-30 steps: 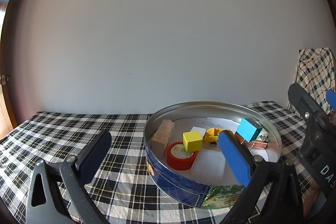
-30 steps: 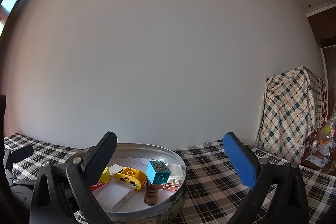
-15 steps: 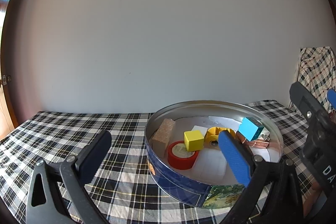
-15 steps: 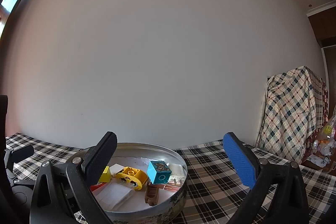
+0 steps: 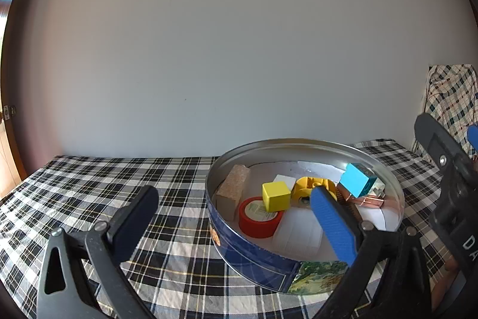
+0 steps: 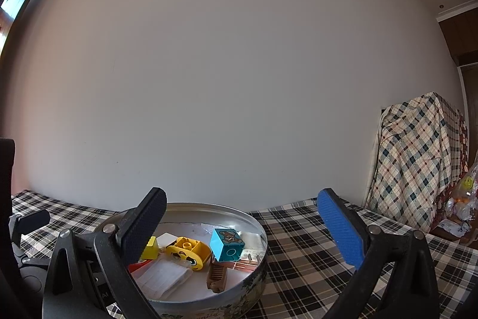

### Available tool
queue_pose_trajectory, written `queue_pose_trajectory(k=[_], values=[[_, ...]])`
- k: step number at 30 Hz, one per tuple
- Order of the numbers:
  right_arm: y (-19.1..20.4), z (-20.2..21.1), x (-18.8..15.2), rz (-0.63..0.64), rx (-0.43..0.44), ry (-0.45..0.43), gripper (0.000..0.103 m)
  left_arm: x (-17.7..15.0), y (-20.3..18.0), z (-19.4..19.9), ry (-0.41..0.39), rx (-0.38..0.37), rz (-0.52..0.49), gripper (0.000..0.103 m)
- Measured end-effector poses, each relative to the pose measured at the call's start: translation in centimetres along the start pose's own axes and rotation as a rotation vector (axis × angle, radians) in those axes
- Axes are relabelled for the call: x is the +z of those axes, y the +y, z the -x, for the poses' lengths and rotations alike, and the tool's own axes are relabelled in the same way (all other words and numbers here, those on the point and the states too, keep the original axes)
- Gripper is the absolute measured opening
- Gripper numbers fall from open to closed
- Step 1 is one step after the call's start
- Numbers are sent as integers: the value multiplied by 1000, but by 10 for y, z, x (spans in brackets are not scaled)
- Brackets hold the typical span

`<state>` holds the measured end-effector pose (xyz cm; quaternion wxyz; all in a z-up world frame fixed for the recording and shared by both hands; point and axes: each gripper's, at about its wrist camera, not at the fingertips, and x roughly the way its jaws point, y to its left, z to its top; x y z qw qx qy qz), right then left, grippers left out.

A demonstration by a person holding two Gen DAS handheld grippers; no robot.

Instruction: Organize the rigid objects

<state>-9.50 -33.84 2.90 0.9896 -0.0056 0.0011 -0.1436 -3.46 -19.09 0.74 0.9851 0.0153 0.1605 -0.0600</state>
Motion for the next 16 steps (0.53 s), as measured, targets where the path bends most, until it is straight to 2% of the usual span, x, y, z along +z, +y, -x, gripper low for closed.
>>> queue_pose_trajectory(k=[13,16], values=[[0,-2,-2,-1,-1,7,102,0,-5,-2,16,-56,-8,103],[0,-2,-3,-3,-10,6,102,0,-5,-4,24,-41,-5,103]])
